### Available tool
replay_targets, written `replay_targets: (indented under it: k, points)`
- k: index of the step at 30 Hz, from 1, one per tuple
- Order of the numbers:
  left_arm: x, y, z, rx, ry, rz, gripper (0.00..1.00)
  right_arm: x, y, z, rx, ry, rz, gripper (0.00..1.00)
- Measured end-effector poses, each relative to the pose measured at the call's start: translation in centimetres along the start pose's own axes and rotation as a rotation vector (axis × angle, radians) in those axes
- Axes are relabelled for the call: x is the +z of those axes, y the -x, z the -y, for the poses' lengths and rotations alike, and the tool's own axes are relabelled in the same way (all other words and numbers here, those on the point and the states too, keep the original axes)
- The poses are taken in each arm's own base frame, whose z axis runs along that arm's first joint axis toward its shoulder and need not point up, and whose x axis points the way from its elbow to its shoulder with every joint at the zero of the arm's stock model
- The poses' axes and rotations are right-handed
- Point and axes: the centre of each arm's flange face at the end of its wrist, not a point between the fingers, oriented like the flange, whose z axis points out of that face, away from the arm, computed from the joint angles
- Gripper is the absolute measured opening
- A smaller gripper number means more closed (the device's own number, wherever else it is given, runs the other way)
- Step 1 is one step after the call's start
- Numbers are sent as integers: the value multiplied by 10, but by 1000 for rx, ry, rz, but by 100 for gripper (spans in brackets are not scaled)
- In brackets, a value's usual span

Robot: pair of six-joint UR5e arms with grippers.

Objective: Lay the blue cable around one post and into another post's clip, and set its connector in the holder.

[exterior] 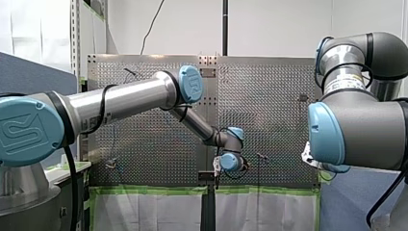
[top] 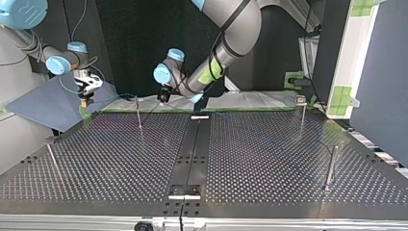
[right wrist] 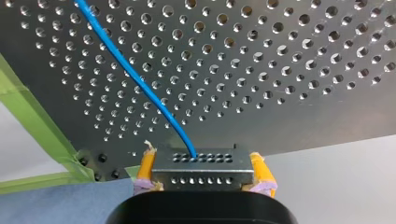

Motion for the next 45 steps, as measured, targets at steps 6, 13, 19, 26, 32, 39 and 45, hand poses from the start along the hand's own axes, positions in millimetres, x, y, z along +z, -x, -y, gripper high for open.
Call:
replay_targets:
  k: [6, 13, 19, 26, 32, 39, 45]
  points:
    - [2, 4, 0, -1, 0, 3, 0, 4, -4, 0, -4, -1, -12, 0]
    - [0, -3, -5, 2, 6, -11, 0, 8, -8, 1, -9, 3, -24, 0]
    - [1, -4, -9, 2, 8, -14, 0, 11, -12, 2, -12, 7, -33, 0]
    - [2, -4, -10, 2, 1, -16, 2, 15, -14, 6, -16, 1, -40, 0]
    - [3, -3, -9, 2, -4, -14, 25, 17, -16, 8, -18, -4, -44, 0]
    - [3, -1, -8, -5, -13, -8, 100, 18, -16, 8, -18, -5, -44, 0]
    - [2, -2, -5, -9, -34, -16, 100, 18, -15, 9, -18, -7, -42, 0]
